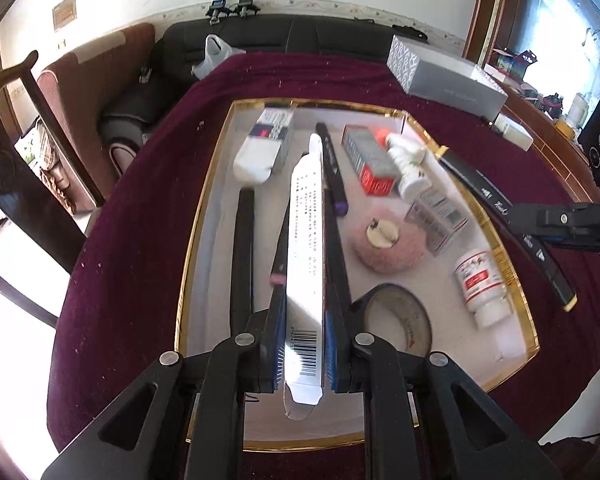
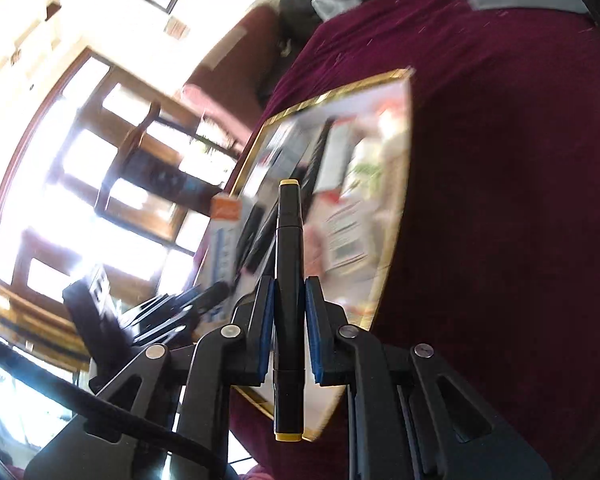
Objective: Organize objects
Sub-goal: 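Lower the medicine box and marker into the tray and open both tools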
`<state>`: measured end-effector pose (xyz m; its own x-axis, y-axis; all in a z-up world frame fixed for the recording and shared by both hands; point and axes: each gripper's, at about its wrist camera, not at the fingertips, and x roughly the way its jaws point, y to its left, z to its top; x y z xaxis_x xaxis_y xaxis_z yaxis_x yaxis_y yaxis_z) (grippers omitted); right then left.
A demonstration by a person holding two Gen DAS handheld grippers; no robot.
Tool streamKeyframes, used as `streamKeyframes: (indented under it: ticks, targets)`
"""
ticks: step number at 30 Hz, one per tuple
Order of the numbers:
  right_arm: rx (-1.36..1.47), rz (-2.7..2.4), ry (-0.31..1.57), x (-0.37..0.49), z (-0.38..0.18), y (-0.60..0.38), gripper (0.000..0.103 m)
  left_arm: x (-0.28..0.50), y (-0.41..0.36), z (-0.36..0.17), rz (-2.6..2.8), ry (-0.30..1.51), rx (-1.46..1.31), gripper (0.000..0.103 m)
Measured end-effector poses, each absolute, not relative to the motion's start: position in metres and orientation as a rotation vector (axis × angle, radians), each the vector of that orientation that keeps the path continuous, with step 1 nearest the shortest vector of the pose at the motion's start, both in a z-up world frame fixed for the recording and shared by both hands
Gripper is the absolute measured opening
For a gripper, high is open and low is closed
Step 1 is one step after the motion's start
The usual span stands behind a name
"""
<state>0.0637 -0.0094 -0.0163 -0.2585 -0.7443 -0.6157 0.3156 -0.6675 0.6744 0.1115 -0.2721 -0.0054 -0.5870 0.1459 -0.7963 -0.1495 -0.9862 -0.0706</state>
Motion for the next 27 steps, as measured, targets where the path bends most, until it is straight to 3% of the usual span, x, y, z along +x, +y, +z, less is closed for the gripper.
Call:
streamKeyframes:
  ticks: [6, 23, 25, 27]
  targets:
    - [1.372, -1.968, -0.461, 0.060, -0.041, -0.047, 0.013, 0.113, -0.272, -0.013, 2.679, 0.051, -1.326, 0.014]
    - [1.375, -2.184, -0.121, 0.071, -0.041, -0.078, 0.014, 0.120, -0.264, -0.007, 2.717, 0.050, -1.219, 0.016]
    - [1.365, -2.233, -0.112, 0.071, -0.039, -0.075, 0.015, 0.123, -0.262, -0.002, 2.730, 0.048, -1.187, 0.025]
    - [1.354, -2.241, -0.132, 0.071, -0.038, -0.071, 0.019, 0.126, -0.260, 0.004, 2.746, 0.042, -1.154, 0.048]
